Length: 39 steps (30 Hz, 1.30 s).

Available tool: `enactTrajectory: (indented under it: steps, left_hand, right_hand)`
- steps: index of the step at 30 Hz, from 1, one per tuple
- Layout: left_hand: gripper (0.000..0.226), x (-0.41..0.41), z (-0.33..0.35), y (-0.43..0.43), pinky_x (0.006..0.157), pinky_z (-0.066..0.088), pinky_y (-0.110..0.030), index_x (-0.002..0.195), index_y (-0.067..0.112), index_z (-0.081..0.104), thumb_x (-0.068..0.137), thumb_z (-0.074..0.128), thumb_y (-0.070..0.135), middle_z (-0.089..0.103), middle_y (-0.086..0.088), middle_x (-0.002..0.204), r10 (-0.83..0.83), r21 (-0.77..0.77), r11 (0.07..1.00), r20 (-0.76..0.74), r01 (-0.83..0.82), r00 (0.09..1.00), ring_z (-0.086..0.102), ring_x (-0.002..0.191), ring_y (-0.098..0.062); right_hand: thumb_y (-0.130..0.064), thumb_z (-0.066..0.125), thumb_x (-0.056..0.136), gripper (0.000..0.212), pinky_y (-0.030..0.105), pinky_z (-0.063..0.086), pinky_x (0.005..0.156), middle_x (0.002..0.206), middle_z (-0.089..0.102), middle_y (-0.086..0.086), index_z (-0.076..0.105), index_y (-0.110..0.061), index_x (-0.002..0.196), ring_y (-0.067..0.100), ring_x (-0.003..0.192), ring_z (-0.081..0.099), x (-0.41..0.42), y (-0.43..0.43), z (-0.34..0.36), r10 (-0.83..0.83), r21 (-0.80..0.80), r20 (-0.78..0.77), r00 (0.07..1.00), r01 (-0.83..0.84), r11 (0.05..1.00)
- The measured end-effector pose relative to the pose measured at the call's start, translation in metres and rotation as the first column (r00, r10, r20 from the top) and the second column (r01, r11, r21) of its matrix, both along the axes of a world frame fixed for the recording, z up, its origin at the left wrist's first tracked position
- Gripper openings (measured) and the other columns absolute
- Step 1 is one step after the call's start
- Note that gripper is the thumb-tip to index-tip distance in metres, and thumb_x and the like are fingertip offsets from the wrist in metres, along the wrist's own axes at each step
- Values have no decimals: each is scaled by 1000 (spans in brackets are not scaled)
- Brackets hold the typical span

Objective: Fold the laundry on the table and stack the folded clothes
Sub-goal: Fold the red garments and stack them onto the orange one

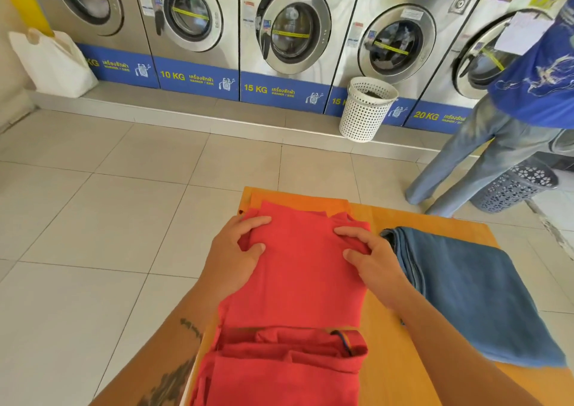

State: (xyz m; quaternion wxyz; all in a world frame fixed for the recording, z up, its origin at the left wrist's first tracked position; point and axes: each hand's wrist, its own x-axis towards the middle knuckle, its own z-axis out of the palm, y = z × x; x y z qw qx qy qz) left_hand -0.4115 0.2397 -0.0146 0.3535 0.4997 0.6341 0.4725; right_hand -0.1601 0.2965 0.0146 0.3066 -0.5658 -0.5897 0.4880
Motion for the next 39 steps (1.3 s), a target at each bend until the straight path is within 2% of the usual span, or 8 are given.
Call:
enactTrajectory:
  steps: [5, 8, 13, 20, 28, 31, 35, 39]
  left_hand:
    - [48, -1, 1, 72, 109, 41, -33, 123, 41, 62, 87, 64, 8, 49, 14, 136, 6, 40, 999, -48, -4, 999, 48, 124, -7]
    - [45, -7, -22, 110, 113, 35, -37, 131, 35, 57, 92, 59, 14, 45, 6, 144, 0, 9, 1000, -184, 2, 983, 43, 132, -16]
    - [44, -20, -81, 123, 114, 27, -49, 145, 39, 40, 101, 33, 37, 26, -1, 159, -137, -210, 978, -555, 21, 820, 27, 136, -33]
    - [45, -21, -77, 122, 111, 23, -54, 145, 48, 30, 101, 22, 46, 17, 4, 160, -140, -257, 966, -599, -23, 788, 13, 140, -28]
    - [40, -31, -54, 37, 107, 39, -48, 140, 30, 44, 101, 38, 31, 45, 2, 142, 98, -38, 991, -451, -128, 887, 41, 129, -24]
    - [43, -24, -52, -28, 101, 45, -39, 139, 35, 43, 97, 46, 26, 45, 11, 135, -6, -86, 996, -386, -30, 922, 47, 121, -13]
    - [50, -5, -52, -101, 103, 38, -27, 141, 34, 41, 92, 52, 27, 42, 9, 135, -136, -199, 978, -425, 53, 895, 46, 122, -9]
    - [58, 13, -56, -150, 107, 39, -33, 143, 37, 36, 88, 53, 40, 39, 10, 140, -236, -318, 945, -480, 83, 845, 44, 124, -13]
  right_hand:
    - [-2, 56, 89, 42, 18, 47, 61, 114, 64, -6, 68, -33, 115, 10, 87, 61, -11, 66, -4, -74, 64, 33, 997, 72, 995]
    - [-13, 54, 89, 42, 30, 53, 75, 125, 60, -5, 61, -39, 122, 13, 93, 61, -16, 102, -22, -134, 124, 215, 967, 109, 986]
    - [-30, 47, 96, 60, 41, 30, 114, 156, 28, 10, 29, -20, 152, 30, 140, 31, -19, 95, -78, 132, -32, 628, 767, -144, 989]
    - [-33, 37, 100, 63, 46, 21, 116, 158, 15, 17, 12, -17, 156, 38, 144, 16, -24, 85, -73, 178, -63, 728, 662, -193, 979]
    - [-30, 48, 91, 69, 53, 32, 113, 156, 19, 13, 19, -24, 154, 37, 142, 22, 1, 35, -58, 171, -113, 639, 750, -128, 985]
    - [-24, 51, 89, 64, 44, 49, 92, 141, 33, 8, 28, -30, 149, 25, 112, 50, 22, -5, -55, 197, -138, 537, 820, -145, 980]
    - [-23, 55, 90, 61, 29, 49, 64, 130, 48, 14, 32, -28, 147, 14, 77, 60, 41, -67, -58, 244, -244, 476, 845, -140, 960]
    - [-36, 69, 77, 82, 40, 54, 89, 133, 56, 6, 27, -33, 147, 22, 107, 63, 40, -121, -60, 223, -373, 225, 949, -127, 919]
